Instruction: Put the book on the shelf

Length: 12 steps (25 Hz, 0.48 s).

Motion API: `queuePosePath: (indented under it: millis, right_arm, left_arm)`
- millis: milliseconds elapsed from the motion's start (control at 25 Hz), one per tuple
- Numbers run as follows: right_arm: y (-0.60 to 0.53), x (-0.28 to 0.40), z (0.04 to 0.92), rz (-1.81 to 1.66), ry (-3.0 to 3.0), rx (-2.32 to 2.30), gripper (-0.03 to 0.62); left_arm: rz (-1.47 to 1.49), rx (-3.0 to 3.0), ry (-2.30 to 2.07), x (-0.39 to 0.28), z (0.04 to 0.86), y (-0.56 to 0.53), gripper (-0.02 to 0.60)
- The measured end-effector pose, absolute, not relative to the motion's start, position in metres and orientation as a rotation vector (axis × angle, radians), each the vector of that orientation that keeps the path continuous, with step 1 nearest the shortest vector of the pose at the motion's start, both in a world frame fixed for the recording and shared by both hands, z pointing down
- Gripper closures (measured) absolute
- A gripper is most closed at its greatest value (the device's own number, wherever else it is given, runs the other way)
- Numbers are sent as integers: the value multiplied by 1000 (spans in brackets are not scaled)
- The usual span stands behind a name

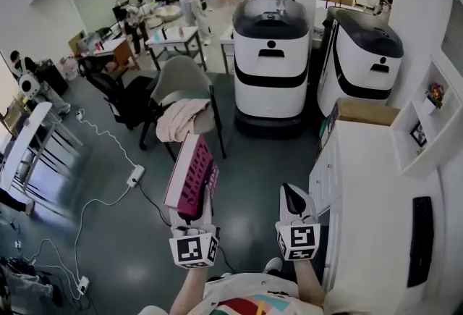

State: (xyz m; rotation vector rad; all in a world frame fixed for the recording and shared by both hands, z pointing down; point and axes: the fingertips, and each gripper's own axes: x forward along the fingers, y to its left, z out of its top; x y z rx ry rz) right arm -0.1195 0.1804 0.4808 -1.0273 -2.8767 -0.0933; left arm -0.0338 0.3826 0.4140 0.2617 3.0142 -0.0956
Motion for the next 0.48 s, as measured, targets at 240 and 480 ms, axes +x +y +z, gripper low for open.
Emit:
queuePosePath:
  millis: [240,480]
  right_arm:
    - [147,-147,462,-260,-2963,-1019,589]
    - [75,-158,466,-219,-3007,-809,589]
  left_arm:
    - [-46,277,3014,-63,425,353,439]
    - [27,55,3003,-114,429,293,439]
